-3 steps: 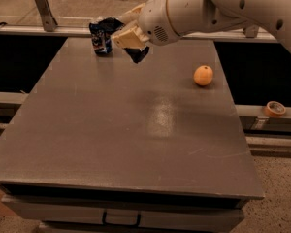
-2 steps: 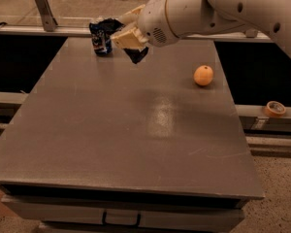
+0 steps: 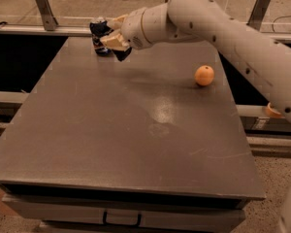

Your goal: Move rxbar blueberry near pepsi can

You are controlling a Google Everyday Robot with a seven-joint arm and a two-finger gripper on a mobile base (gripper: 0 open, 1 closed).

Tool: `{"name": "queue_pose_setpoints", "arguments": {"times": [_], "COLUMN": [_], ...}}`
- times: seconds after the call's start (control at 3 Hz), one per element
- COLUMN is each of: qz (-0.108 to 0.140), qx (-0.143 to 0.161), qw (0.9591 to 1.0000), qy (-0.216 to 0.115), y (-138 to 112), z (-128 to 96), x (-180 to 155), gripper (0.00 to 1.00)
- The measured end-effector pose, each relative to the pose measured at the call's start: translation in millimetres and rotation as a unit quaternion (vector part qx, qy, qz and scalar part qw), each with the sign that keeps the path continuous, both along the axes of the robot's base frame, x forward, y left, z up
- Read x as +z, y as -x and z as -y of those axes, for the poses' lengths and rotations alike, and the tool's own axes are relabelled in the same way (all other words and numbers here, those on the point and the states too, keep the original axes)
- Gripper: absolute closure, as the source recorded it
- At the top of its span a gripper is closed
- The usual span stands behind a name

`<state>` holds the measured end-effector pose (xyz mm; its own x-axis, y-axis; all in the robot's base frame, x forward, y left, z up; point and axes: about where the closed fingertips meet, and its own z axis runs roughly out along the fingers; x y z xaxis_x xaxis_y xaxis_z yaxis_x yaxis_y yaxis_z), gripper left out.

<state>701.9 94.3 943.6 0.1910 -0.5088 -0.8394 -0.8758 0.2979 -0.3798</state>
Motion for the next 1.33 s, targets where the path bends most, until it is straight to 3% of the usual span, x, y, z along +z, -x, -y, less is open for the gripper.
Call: {"name": "queue_pose_setpoints", "arguments": {"times": [0.33, 0.67, 1.0, 1.33], "qz": [-0.010, -0.019, -0.021, -0.017], "qx": [-0.010, -0.025, -0.028, -0.024], "qw": [0.9997, 0.9989, 0.9986, 0.9987], "qy": [0.018, 0.035, 0.039, 0.041], "y": [-32, -45, -54, -64], "z": [2, 16, 17, 7], "x": [-35, -58, -65, -65], "gripper": [1.00, 1.00, 0.83, 0.59]}}
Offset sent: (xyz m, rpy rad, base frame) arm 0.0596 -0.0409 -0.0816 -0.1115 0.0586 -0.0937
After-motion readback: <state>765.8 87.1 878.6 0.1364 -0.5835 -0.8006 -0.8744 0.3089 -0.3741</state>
